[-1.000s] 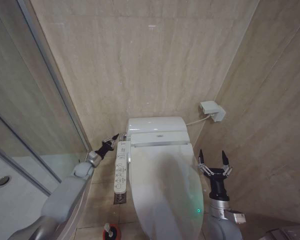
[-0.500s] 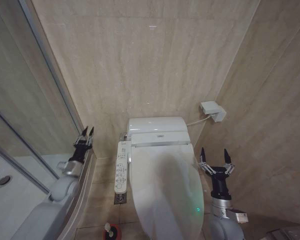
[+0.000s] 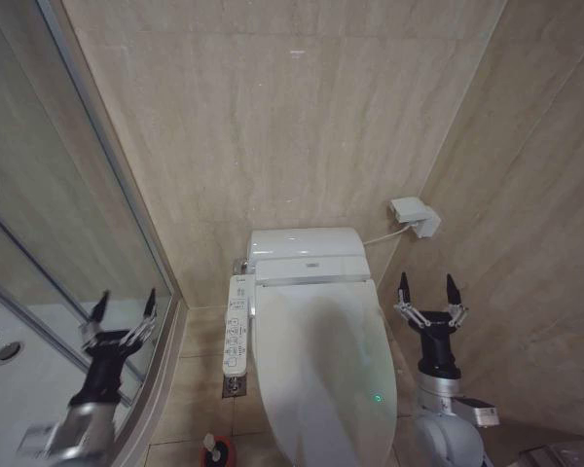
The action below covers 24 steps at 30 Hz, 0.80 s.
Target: Open the toilet lid, clean the toilet bowl with a toilet brush, close the toilet lid, and flush.
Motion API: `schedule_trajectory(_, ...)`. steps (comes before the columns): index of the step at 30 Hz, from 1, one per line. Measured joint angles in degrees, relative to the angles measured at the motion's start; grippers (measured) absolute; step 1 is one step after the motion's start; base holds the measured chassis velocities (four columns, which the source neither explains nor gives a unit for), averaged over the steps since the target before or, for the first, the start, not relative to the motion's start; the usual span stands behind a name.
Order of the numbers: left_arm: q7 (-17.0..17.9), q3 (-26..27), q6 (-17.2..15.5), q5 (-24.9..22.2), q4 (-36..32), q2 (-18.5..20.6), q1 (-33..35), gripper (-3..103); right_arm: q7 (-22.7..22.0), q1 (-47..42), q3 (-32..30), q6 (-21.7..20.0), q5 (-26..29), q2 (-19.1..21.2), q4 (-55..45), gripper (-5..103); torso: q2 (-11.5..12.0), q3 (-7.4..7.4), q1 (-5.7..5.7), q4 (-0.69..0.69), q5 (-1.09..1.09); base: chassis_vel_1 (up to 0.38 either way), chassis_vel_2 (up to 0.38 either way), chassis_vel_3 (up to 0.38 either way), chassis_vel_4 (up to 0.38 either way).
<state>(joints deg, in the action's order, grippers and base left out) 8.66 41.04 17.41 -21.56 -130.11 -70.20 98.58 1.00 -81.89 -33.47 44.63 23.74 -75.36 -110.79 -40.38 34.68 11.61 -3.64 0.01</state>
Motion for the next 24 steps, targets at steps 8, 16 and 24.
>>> schedule_trajectory(8,2.42,-1.43,-0.07,2.84,-4.99,-2.41,3.84,98,0.51,-3.08,-2.19,-0.37,0.37,-1.13,-2.63,100,0.0,0.0,0.01,-0.05,0.0,0.0,0.0,0.0,0.0)
schedule_trajectory(16,2.15,-4.0,1.48,4.29,-2.99,-4.18,2.73,100,0.07,-4.52,-3.26,-0.84,1.36,-1.24,-4.64,100,0.01,0.01,0.02,-0.03,0.0,0.005,-0.002,-0.014,0.007)
schedule_trajectory(24,1.8,-6.01,1.75,6.26,-2.42,-5.86,2.88,100,0.29,-5.82,-3.64,-0.49,1.95,-1.4,-4.94,100,0.02,0.01,0.04,-0.03,-0.01,0.123,-0.077,-0.128,0.066)
